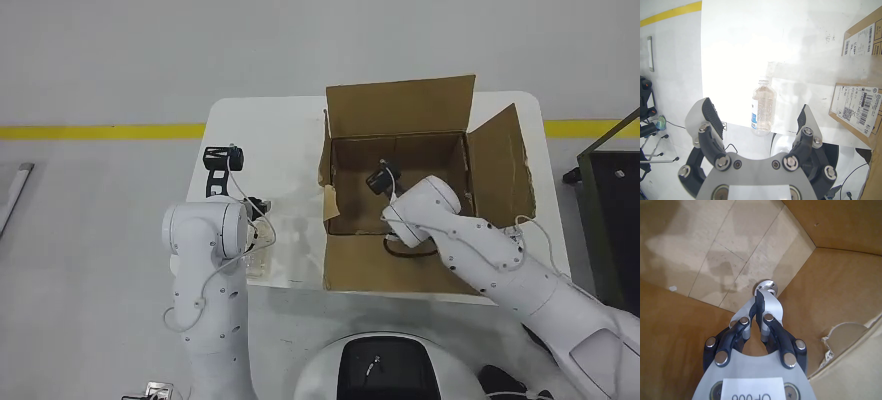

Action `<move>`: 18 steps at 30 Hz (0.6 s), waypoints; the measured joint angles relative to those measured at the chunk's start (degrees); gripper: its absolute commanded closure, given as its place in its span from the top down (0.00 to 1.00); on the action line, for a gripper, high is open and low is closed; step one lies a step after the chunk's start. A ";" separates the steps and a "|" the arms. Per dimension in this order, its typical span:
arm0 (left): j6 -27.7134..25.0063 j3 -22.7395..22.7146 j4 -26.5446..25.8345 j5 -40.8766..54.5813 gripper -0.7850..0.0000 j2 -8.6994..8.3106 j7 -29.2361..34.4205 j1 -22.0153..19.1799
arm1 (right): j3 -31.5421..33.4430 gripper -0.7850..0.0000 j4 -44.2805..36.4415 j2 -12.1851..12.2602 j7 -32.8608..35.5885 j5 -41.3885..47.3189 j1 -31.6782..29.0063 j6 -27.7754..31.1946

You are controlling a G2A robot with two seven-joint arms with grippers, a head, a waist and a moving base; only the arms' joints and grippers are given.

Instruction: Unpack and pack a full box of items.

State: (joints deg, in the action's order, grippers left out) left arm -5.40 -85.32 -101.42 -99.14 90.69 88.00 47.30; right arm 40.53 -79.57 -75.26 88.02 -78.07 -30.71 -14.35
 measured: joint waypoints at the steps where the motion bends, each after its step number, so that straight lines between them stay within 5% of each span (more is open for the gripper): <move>1: 0.00 0.00 0.00 0.00 1.00 0.00 0.00 0.00 | -0.49 0.00 0.87 -0.27 -0.02 -0.50 0.41 -0.42; 18: 0.00 0.00 0.00 0.00 1.00 0.00 0.00 0.00 | 1.01 0.00 1.63 -0.59 -3.26 -1.79 -0.59 -0.90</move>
State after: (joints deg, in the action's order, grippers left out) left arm -5.40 -85.32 -101.42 -99.14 90.69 88.00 47.30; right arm 41.54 -77.95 -75.85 84.76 -79.85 -31.30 -15.25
